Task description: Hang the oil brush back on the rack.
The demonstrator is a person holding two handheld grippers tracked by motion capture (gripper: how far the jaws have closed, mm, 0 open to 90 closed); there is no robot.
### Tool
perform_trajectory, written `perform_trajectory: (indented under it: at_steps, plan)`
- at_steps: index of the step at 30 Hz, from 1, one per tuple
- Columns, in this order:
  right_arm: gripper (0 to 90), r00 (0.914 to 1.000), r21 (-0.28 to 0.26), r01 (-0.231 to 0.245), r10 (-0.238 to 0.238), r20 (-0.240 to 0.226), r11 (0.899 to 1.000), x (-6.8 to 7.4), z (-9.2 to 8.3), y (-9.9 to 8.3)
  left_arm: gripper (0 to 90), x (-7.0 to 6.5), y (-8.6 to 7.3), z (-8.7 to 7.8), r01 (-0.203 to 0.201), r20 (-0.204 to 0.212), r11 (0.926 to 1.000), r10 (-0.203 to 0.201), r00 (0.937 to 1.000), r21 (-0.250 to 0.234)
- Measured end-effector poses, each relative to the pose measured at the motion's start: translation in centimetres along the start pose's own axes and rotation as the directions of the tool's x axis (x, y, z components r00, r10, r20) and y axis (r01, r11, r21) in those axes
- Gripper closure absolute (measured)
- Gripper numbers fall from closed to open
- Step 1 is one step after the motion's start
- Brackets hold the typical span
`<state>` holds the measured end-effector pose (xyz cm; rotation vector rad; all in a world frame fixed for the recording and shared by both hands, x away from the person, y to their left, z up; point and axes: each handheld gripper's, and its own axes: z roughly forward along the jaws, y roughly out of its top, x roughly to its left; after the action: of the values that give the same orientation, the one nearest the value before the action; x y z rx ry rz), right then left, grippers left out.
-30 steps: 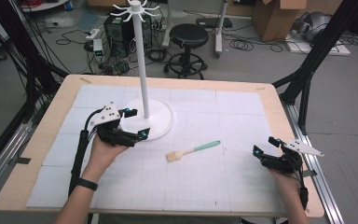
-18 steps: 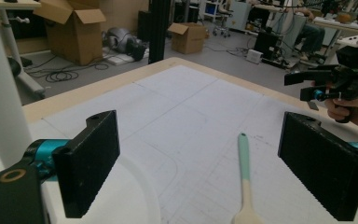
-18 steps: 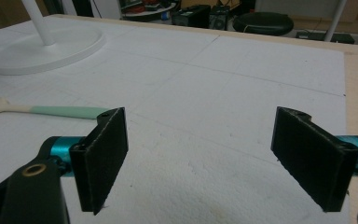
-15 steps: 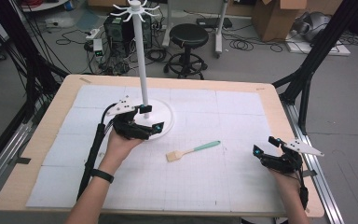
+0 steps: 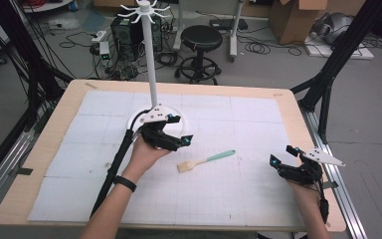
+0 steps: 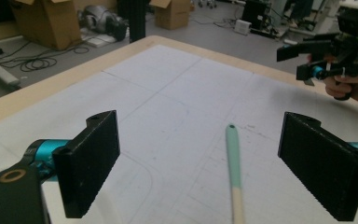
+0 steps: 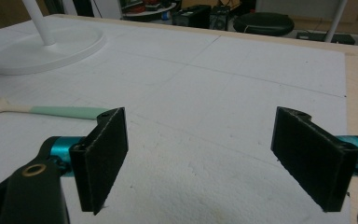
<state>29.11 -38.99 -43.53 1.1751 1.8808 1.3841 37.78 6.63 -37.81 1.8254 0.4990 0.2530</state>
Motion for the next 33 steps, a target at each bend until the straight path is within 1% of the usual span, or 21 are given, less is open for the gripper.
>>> perform_trajectory:
  at_steps: [1,2,5,8,10,12,15,17,19,20,22,23,24,26,27,28,29,30,31,32,33]
  plan:
    - [18.1,1.0000,0.000,0.000,0.000,0.000,1.000,0.0,0.0,0.0,13.6,-0.4,-0.1,0.8,-0.013,0.015,0.9998,0.013,0.9998,0.016]
    - [18.1,1.0000,0.000,-0.001,0.001,0.000,1.000,0.0,0.0,0.0,13.7,-0.4,-0.1,0.8,-0.013,0.015,0.9998,0.013,0.9998,0.016]
    - [18.1,1.0000,0.001,0.000,0.000,0.000,1.000,0.0,0.0,0.0,13.7,-0.9,-0.4,2.0,-0.030,0.028,0.9984,0.029,0.9992,0.049]
    - [18.1,1.0000,0.000,-0.001,0.001,0.000,1.000,0.0,0.0,0.0,13.7,-1.2,-0.7,3.1,-0.044,0.038,0.9944,0.041,0.9985,0.096]
    - [18.1,1.0000,0.001,-0.001,0.001,0.000,1.000,0.0,0.0,0.0,15.1,-1.4,-0.9,3.7,-0.051,0.043,0.9924,0.047,0.9980,0.112]
    - [18.1,1.0000,0.003,-0.002,0.002,0.000,1.000,0.0,0.0,0.0,17.1,-1.7,-1.2,4.4,-0.068,0.047,0.9889,0.062,0.9970,0.132]
    - [18.1,1.0000,0.004,-0.003,0.003,-0.001,1.000,0.0,0.0,0.0,18.0,-2.1,-1.7,5.2,-0.092,0.061,0.9811,0.082,0.9947,0.171]
    - [18.1,1.0000,0.010,-0.007,0.007,-0.002,1.000,0.1,0.0,0.0,18.0,-2.3,-2.0,5.8,-0.083,0.070,0.9780,0.071,0.9950,0.191]
    - [18.1,1.0000,0.008,0.001,-0.001,-0.002,1.000,0.0,0.1,0.0,18.6,-2.4,-2.3,6.3,-0.087,0.075,0.9719,0.072,0.9945,0.219]
    - [18.1,1.0000,0.008,0.001,-0.001,-0.002,1.000,0.0,0.1,0.0,18.6,-2.6,-2.5,6.6,-0.085,0.075,0.9703,0.069,0.9948,0.227]
    - [18.1,1.0000,0.008,-0.004,0.004,-0.003,1.000,0.0,0.0,0.0,20.3,-2.7,-2.7,7.0,-0.099,0.074,0.9616,0.083,0.9938,0.256]
    - [18.1,1.0000,0.008,-0.004,0.004,-0.003,1.000,0.0,0.0,0.0,20.3,-2.8,-2.9,7.2,-0.100,0.076,0.9590,0.083,0.9937,0.265]
    - [18.1,1.0000,0.008,-0.007,0.007,-0.002,1.000,0.0,0.0,0.0,22.8,-3.1,-3.1,7.6,-0.113,0.085,0.9517,0.092,0.9921,0.286]
    - [18.1,1.0000,0.008,-0.008,0.008,-0.003,1.000,0.0,0.0,0.0,23.9,-3.2,-3.2,7.8,-0.114,0.087,0.9510,0.093,0.9919,0.287]
    - [18.1,0.9999,0.008,-0.010,0.010,-0.002,1.000,0.0,0.0,0.0,27.9,-3.3,-3.3,7.9,-0.127,0.089,0.9462,0.105,0.9905,0.298]
    - [18.1,1.0000,0.008,-0.009,0.009,-0.001,1.000,0.0,0.0,0.0,27.9,-3.5,-3.4,8.1,-0.131,0.091,0.9435,0.109,0.9899,0.304]
    - [18.1,1.0000,0.004,-0.003,0.003,0.002,1.000,0.0,0.0,0.0,31.5,-3.6,-3.5,8.2,-0.143,0.093,0.9390,0.119,0.9885,0.313]
    - [18.1,1.0000,0.005,-0.004,0.004,0.003,1.000,0.0,0.0,0.0,35.7,-3.9,-3.6,8.5,-0.155,0.097,0.9317,0.129,0.9868,0.329]
    - [18.1,1.0000,0.005,-0.004,0.004,0.003,1.000,0.0,0.0,0.0,38.5,-3.9,-3.6,8.5,-0.155,0.097,0.9317,0.129,0.9868,0.329]
    - [18.1,1.0000,0.006,-0.005,0.005,0.002,1.000,-0.1,-0.1,0.0,38.5,-4.0,-3.7,8.6,-0.159,0.097,0.9294,0.134,0.9863,0.333]
    - [18.1,1.0000,0.004,-0.006,0.006,0.001,1.000,-0.1,0.0,0.0,42.2,-4.1,-3.7,8.7,-0.162,0.097,0.9252,0.137,0.9858,0.343]
